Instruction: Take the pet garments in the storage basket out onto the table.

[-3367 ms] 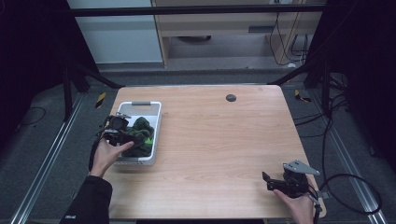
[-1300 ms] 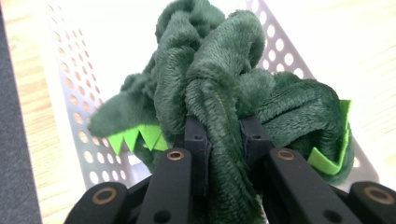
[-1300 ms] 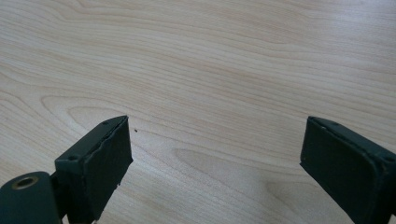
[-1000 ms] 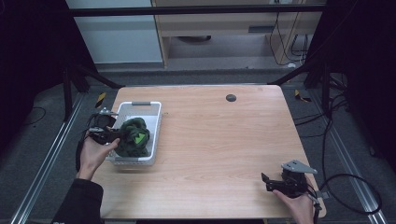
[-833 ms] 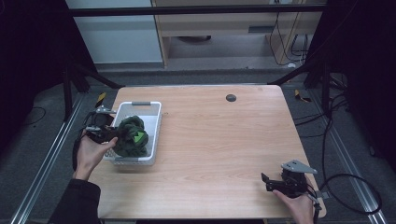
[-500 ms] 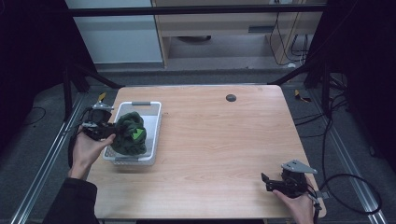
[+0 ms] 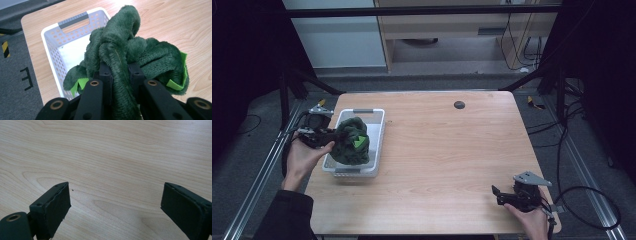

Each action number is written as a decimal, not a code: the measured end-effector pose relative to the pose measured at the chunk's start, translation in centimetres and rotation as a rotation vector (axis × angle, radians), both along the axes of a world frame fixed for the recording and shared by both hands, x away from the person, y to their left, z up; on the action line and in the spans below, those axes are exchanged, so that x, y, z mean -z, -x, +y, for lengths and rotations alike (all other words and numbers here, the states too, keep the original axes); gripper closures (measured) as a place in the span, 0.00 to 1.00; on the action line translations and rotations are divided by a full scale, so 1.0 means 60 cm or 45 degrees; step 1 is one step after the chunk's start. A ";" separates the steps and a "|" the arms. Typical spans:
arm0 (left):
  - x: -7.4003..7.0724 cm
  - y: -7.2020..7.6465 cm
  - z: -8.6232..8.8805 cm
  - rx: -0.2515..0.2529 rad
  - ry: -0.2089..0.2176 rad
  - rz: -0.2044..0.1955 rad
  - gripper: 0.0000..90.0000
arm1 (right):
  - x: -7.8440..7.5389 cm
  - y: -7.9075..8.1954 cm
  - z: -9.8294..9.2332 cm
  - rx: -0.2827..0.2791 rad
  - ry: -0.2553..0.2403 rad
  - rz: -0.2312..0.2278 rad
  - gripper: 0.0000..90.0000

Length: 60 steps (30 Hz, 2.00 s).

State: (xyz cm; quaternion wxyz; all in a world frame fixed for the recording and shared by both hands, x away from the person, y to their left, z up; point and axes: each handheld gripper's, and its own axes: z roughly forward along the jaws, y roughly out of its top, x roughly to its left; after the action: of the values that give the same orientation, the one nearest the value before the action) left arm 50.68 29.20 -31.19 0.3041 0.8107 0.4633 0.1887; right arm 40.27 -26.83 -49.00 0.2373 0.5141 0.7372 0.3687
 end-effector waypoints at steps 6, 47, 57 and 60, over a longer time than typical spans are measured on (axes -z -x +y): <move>-0.014 0.006 0.000 0.016 0.004 -0.009 0.86 | 0.001 0.000 0.000 0.000 0.000 0.003 0.10; -0.093 0.049 -0.083 0.235 -0.069 -0.082 0.86 | -0.001 0.001 -0.001 0.002 0.007 -0.021 0.10; -0.081 0.052 -0.117 0.303 -0.039 -0.073 0.86 | -0.002 0.001 -0.001 0.006 -0.003 -0.015 0.10; -0.076 0.051 -0.129 0.331 -0.041 -0.066 0.86 | -0.002 0.001 -0.001 0.006 0.006 -0.022 0.10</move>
State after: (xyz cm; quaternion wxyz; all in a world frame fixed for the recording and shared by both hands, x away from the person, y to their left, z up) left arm 47.61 21.45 -26.60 0.3248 0.8636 0.3433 0.1758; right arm 40.22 -26.91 -48.91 0.2456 0.5120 0.7349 0.3708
